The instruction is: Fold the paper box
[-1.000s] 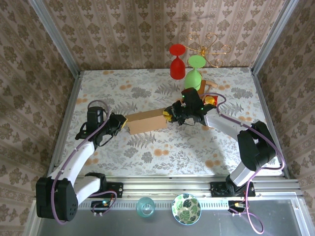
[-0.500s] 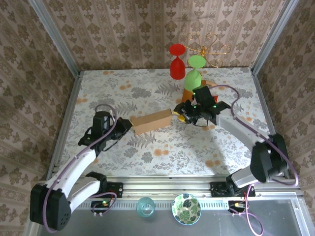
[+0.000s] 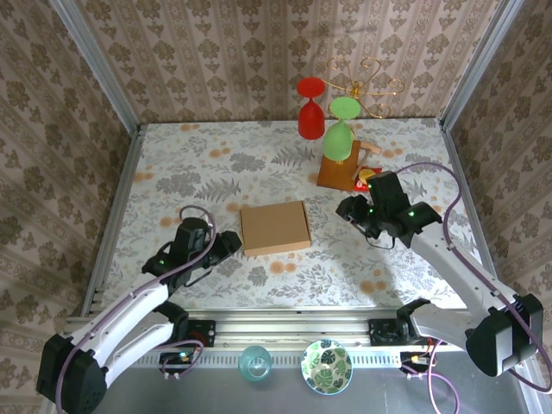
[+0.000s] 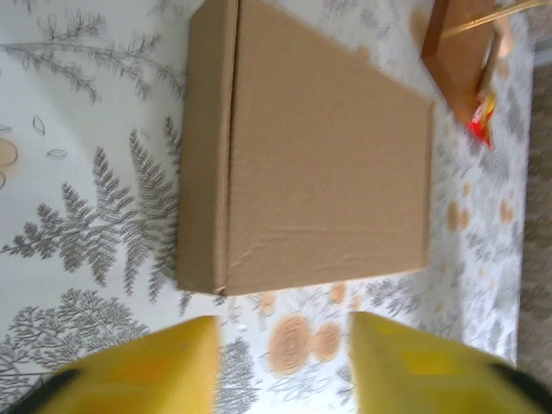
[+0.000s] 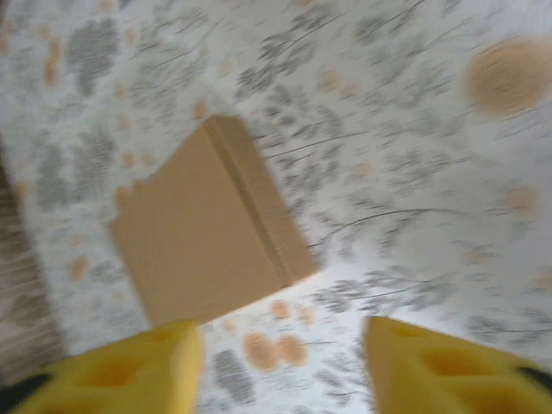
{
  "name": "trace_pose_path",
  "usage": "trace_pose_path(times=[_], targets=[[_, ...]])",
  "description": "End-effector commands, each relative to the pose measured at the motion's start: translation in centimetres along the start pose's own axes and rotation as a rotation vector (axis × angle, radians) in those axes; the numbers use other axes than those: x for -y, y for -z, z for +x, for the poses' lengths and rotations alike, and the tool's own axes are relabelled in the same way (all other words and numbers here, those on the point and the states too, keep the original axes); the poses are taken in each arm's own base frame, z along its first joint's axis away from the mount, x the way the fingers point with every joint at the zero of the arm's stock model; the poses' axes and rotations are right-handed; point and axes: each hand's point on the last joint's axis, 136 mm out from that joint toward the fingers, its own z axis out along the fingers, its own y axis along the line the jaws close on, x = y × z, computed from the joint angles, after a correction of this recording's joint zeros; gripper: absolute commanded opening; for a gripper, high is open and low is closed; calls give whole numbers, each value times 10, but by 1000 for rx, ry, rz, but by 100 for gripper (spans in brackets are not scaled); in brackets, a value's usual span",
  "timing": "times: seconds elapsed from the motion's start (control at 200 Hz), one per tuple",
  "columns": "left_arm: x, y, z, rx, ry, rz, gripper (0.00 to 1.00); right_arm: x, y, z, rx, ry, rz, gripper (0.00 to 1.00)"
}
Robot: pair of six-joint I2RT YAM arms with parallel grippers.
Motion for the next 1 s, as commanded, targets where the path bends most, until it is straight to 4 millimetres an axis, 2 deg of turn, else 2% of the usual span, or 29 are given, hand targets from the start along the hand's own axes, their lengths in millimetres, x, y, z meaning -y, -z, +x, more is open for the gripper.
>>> trace_pose_path(times=[0.0,0.06,0.12,0.2,0.255,0.335,0.39,0.435,0.465,0.49,0.51,0.525,0.6,0.72,0.8,0.875,0.93,0.995], targets=[[22,27,-40,107,-28,0,100,25,43,-35,178,115,205,100],[21,35,-60,125,1,5,100,30,60,-48,238,166,251,100],[25,41,-77,128,-52,36,100,29,70,-60,287,235,263,100],[11,51,-100,163,-136,-54,100,34,79,-75,346,302,293,100],[-9,60,-115,220,-209,-205,100,47,86,-89,420,301,378,100],[-58,80,-139,331,-217,-527,100,74,93,-110,542,285,517,100],[-84,91,-151,395,-235,-690,100,87,85,-119,576,308,532,100],[-96,95,-157,423,-273,-761,100,92,68,-124,616,368,491,100],[-98,91,-162,429,-344,-767,100,93,60,-128,660,393,459,100],[-98,87,-165,435,-409,-764,100,102,49,-125,675,410,458,100],[-98,84,-167,443,-456,-759,100,100,49,-130,725,419,439,100],[-97,82,-169,456,-485,-752,100,107,42,-126,726,436,443,100],[-107,67,-169,501,-538,-719,100,111,24,-125,801,512,399,100],[-120,34,-166,469,-607,-637,100,120,-8,-122,720,564,375,100],[-129,12,-165,427,-637,-618,100,118,-26,-124,717,593,321,100],[-124,-4,-173,397,-681,-583,100,115,-36,-130,716,598,296,100],[-121,-10,-183,420,-699,-569,100,106,-43,-137,716,613,261,100],[-113,-9,-201,537,-702,-541,100,95,-47,-144,753,620,209,100]])
